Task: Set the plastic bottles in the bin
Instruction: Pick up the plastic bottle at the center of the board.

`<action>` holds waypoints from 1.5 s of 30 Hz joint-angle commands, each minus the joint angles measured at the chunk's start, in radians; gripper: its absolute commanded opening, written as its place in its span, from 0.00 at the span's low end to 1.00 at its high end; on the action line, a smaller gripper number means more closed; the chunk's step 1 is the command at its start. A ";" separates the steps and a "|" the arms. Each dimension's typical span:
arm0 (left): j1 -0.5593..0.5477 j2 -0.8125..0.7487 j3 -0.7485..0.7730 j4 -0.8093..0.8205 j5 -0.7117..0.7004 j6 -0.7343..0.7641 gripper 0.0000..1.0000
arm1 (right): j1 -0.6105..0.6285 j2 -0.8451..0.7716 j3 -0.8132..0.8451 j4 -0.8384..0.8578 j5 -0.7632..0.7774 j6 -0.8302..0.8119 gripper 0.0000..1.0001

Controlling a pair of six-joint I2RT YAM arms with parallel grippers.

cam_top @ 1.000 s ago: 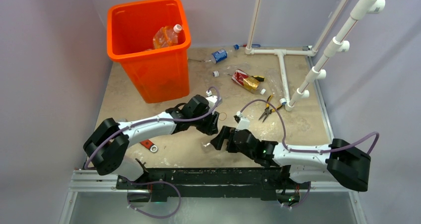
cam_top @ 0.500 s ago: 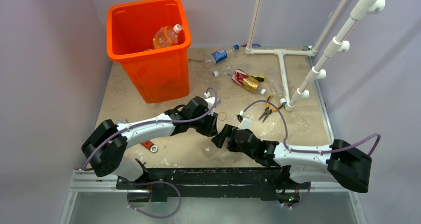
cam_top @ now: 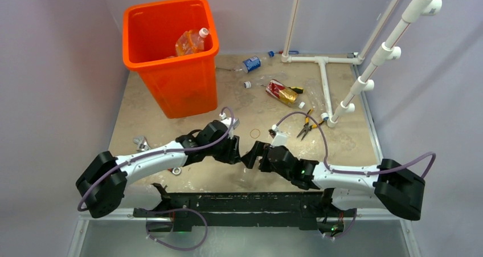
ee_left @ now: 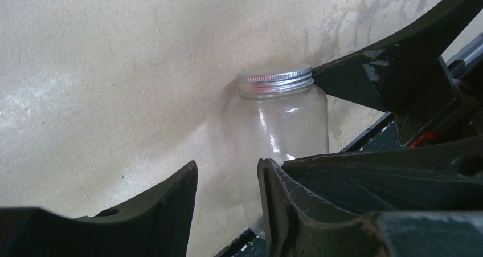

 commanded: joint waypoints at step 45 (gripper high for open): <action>-0.004 -0.398 -0.064 -0.014 -0.448 -0.180 0.64 | 0.054 0.158 0.160 -0.183 -0.033 -0.035 0.75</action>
